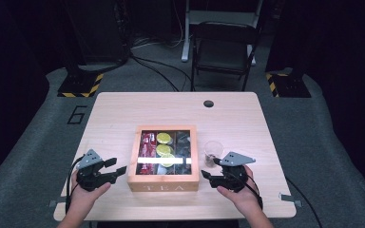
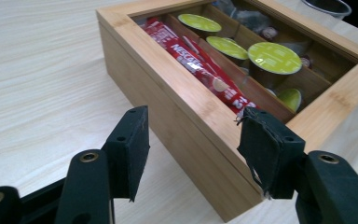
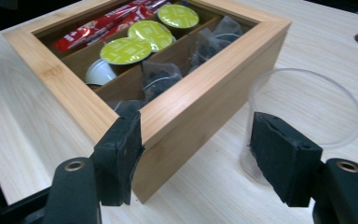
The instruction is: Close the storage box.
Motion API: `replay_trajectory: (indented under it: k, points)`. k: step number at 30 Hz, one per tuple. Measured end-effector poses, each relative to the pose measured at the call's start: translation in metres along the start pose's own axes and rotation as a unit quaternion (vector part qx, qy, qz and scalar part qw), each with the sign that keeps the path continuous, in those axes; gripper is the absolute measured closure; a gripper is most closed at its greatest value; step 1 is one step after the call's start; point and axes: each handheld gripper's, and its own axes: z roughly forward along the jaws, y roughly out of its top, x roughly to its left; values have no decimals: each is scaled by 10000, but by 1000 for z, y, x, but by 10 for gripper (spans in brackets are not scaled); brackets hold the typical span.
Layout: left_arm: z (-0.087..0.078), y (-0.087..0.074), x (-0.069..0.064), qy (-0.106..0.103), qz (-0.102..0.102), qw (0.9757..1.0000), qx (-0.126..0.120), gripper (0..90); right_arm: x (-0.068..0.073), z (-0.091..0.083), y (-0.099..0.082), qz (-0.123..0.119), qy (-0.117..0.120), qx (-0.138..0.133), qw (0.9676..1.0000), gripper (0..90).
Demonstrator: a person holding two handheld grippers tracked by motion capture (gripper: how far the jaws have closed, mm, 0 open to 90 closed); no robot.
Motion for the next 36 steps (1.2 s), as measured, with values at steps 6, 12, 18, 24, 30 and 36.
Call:
replay_trajectory:
  k: [6,12,18,24,30,36]
  points:
    - [0,-2,9,170,-94,9998,-22,434,-4,0,-4,81,-105,27,9999,357]
    - [3,-6,19,297,-211,9993,39,437,-8,5,-8,108,-135,86,9998,365]
    - [8,-10,28,402,-286,9987,100,445,-11,9,-13,175,-188,176,9995,371]
    - [11,-12,35,449,-381,9981,164,446,-11,12,-17,94,-226,260,9994,382]
    - [17,-13,40,502,-366,9977,269,445,-11,14,-21,42,-272,282,9992,387]
    - [25,-13,45,484,-407,9974,351,445,-11,12,-26,157,-354,329,9987,385]
